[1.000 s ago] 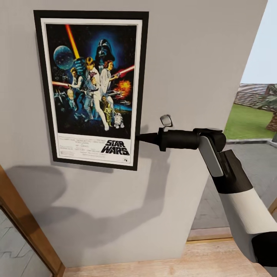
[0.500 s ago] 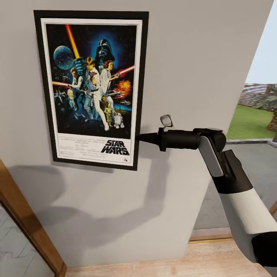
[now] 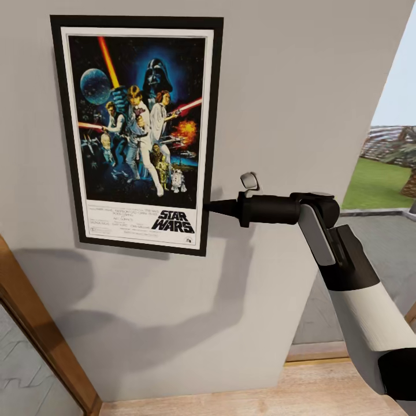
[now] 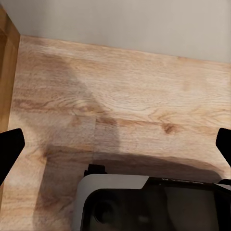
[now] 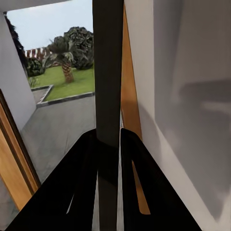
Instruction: Pick up the poster from the kitchen countertop and hang it on one of the wall nails in the kitchen.
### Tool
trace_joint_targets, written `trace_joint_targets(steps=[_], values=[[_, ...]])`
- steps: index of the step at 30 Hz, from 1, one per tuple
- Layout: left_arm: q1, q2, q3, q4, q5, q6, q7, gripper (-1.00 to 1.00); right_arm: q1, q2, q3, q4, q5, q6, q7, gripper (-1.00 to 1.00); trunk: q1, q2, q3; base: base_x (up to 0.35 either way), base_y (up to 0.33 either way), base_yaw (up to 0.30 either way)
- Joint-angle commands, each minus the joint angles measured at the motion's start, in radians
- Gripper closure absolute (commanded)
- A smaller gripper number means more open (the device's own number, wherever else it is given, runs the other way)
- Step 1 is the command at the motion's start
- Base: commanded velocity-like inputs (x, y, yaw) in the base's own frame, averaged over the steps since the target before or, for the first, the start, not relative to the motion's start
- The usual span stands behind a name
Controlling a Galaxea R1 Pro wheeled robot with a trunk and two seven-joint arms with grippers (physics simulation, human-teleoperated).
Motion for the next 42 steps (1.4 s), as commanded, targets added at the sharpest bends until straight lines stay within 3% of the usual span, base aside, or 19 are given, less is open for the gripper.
trace_joint_targets(steps=[1, 42], values=[[0.000, 0.000, 0.002, -0.001, 0.005, 0.000, -0.006, -1.00, -0.001, -0.001, 0.001, 0.000, -0.005, 0.006, 0.000, 1.00, 0.001, -0.002, -0.002, 0.000, 0.002, 0.000], [0.000, 0.000, 0.002, -0.001, 0.005, 0.000, -0.006, -1.00, -0.001, -0.001, 0.001, 0.000, -0.005, 0.006, 0.000, 1.00, 0.001, -0.002, -0.002, 0.011, -0.023, 0.000]])
